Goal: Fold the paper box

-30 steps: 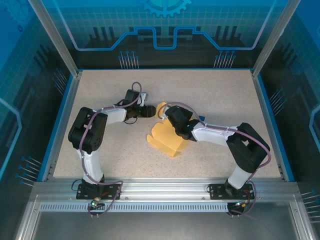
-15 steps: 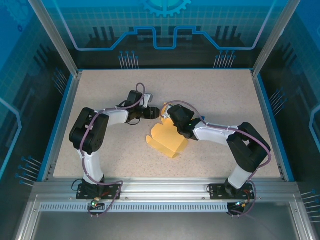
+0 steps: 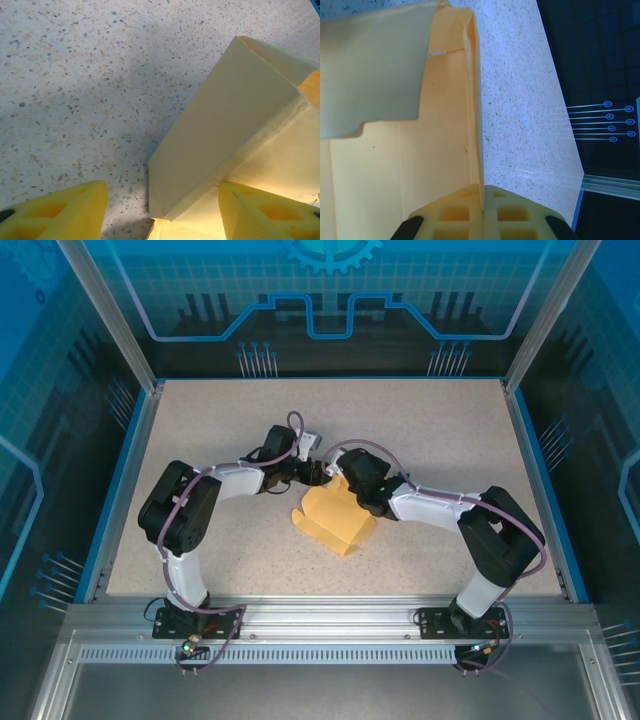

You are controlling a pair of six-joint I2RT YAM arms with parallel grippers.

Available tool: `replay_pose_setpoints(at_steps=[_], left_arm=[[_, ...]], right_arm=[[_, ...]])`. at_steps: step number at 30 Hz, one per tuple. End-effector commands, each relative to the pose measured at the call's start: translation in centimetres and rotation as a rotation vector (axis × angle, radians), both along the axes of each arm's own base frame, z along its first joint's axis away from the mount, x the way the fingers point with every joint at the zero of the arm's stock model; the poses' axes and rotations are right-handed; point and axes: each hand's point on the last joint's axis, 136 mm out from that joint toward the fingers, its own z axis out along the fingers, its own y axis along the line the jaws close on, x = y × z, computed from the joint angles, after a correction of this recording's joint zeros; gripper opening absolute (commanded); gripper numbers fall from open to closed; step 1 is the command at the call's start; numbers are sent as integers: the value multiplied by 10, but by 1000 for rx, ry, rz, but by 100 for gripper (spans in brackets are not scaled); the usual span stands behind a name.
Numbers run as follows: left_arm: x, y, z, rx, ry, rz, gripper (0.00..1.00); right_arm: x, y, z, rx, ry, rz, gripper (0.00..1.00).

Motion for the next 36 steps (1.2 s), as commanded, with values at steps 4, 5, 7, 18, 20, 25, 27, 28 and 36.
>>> replay_pose_setpoints(at_steps=[4,5,7,18,20,25,27,28,36], left_arm=[[-10,-13,22,-65,-74,-74,62],[-11,-14,23,-72,-78,-82,62],[-13,-15,23,-83,-86,-95,62],[-11,-21,22,-98,-101,-130,63],[-8,-22,21,-95,-103,-130,63],[-2,-23,17,-90,-102,-121,64],[-2,-25,17,-89,-108,-121,64],[-1,-25,17,-89,-109,-119,64],[-4,-26,15,-89,-129,-121,66]], right_arm=[[-1,-5,7,56,-11,-13,2],[-1,-5,7,61,-10,-14,2],[-2,-5,7,67,-11,-14,2],[-4,-4,5,96,-1,-12,2],[-5,-4,5,102,4,-9,2],[-7,-2,7,120,9,-1,2],[-8,-3,8,125,7,-3,2],[-8,-2,9,128,6,0,2],[-13,4,12,106,-3,13,2]])
